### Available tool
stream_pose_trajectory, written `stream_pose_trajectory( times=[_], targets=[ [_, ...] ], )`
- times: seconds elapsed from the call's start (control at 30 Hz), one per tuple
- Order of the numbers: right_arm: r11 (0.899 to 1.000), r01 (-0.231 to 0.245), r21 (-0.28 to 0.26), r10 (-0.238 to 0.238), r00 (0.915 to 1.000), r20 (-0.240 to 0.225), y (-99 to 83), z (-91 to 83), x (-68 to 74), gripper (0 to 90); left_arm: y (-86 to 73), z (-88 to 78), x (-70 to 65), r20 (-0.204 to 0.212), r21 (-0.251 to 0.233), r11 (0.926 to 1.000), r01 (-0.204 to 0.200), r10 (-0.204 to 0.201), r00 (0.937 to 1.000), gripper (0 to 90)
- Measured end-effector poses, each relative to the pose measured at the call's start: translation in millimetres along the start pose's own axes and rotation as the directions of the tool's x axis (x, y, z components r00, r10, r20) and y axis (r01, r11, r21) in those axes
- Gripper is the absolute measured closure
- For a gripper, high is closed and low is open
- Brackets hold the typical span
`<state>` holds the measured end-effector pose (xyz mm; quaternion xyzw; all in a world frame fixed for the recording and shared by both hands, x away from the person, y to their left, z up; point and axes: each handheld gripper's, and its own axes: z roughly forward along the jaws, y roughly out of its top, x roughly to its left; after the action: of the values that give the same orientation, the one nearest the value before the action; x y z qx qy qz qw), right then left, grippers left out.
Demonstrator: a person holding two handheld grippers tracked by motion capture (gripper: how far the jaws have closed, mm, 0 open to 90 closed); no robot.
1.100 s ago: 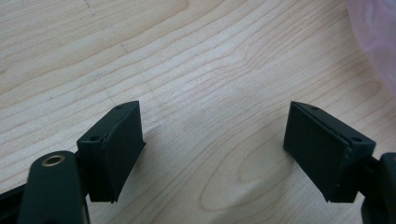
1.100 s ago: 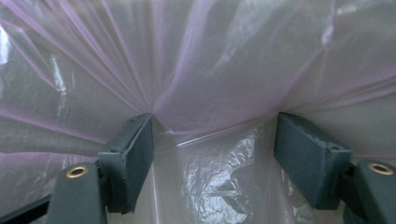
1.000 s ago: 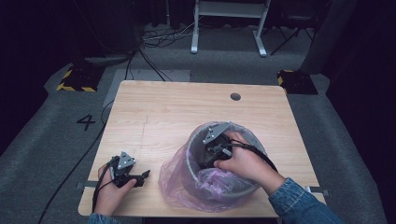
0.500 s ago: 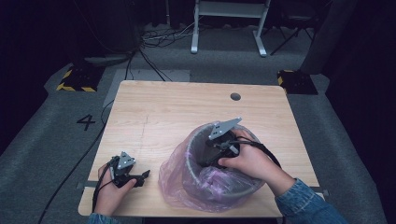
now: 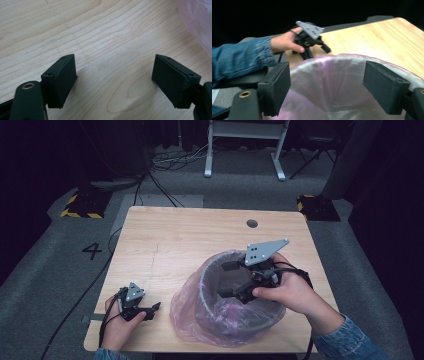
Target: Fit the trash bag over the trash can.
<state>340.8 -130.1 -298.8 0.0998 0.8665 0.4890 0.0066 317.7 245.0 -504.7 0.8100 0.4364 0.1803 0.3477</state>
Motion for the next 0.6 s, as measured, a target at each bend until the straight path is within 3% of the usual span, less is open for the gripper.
stream_pose_trajectory(
  times=[0.17,0.3,0.43,0.6],
  targets=[
    [0.999,0.041,-0.020,-0.042,0.9972,-0.061,-2.0,-2.4,11.2,21.4,0.1,0.2,0.0,-0.001,-0.001,1.0000,0.000,0.000,1.0000,19.6],
    [0.998,0.068,-0.001,-0.067,0.9928,-0.099,-6.2,2.4,15.1,21.4,0.1,0.2,0.0,-0.001,-0.001,1.0000,0.001,-0.001,1.0000,19.6],
    [0.994,0.090,0.059,-0.083,0.9900,-0.114,-12.8,10.7,15.4,21.9,0.1,0.2,0.0,-0.001,-0.001,1.0000,0.001,-0.001,1.0000,19.6],
    [0.980,0.119,0.162,-0.108,0.9912,-0.077,-21.2,24.9,11.6,22.3,0.1,0.1,-0.1,0.000,0.000,1.0000,0.003,-0.003,1.0000,19.6]
  ],
)
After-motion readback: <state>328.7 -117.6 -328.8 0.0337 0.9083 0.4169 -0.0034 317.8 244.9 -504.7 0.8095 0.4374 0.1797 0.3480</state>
